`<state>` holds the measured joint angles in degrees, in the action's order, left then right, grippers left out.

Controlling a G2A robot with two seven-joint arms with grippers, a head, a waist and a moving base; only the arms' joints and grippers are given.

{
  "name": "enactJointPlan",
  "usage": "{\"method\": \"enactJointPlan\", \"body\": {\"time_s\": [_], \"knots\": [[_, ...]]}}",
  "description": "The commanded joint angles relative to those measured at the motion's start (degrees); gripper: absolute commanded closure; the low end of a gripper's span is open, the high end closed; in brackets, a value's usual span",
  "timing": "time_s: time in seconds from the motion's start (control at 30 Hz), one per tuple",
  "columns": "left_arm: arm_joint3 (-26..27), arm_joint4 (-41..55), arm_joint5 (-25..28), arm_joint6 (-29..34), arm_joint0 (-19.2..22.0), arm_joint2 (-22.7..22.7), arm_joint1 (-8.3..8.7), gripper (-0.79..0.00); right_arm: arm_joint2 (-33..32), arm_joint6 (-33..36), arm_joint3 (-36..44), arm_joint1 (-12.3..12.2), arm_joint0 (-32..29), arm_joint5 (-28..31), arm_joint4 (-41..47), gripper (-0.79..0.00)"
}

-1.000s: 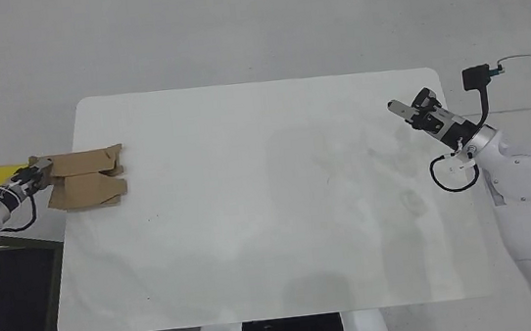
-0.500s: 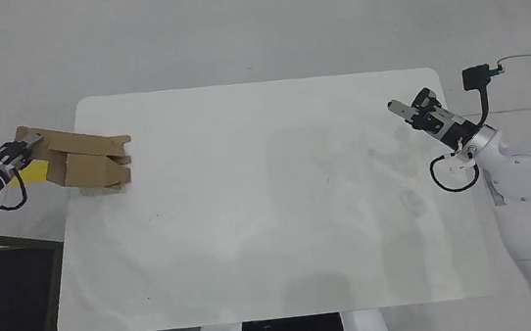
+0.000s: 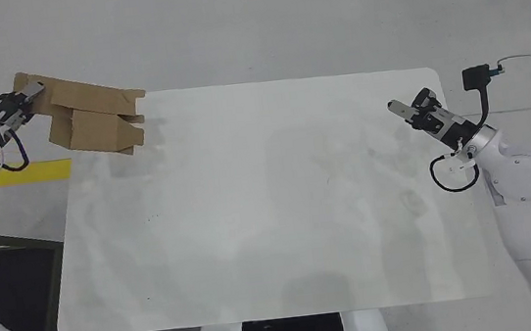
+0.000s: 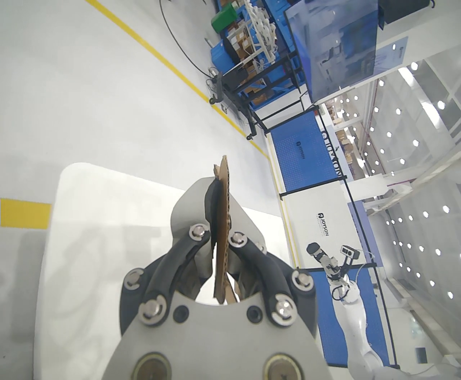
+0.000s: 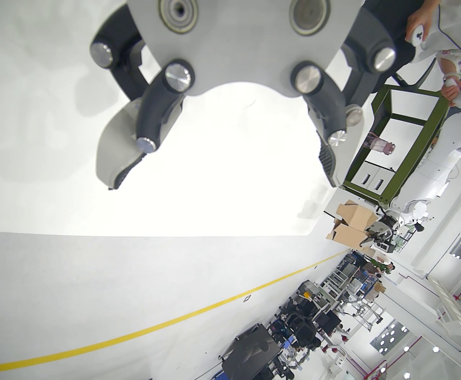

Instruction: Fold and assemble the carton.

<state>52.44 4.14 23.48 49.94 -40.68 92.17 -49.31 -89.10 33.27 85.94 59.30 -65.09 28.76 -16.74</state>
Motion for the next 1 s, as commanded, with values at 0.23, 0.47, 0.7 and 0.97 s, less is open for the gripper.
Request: {"method": "enactJointPlan", "body": {"time_s": [0.23, 0.47, 0.7, 0.97], "knots": [[0.48, 4.67, 0.04, 1.87, 5.75, -8.25, -2.18, 0.000, 0.00, 0.00, 0.00, 0.00, 0.00, 0.00, 0.00, -0.785], [-1.94, 8.74, -0.51, 4.18, 10.35, -15.84, -4.65, 0.000, 0.00, 0.00, 0.00, 0.00, 0.00, 0.00, 0.00, -0.785], [-2.94, 11.11, 0.47, 6.21, 13.73, -22.17, -6.98, 0.000, 0.00, 0.00, 0.00, 0.00, 0.00, 0.00, 0.00, -0.785], [-3.08, 14.16, 1.40, 9.14, 15.42, -27.22, -9.07, 0.000, 0.00, 0.00, 0.00, 0.00, 0.00, 0.00, 0.00, -0.785]]}}
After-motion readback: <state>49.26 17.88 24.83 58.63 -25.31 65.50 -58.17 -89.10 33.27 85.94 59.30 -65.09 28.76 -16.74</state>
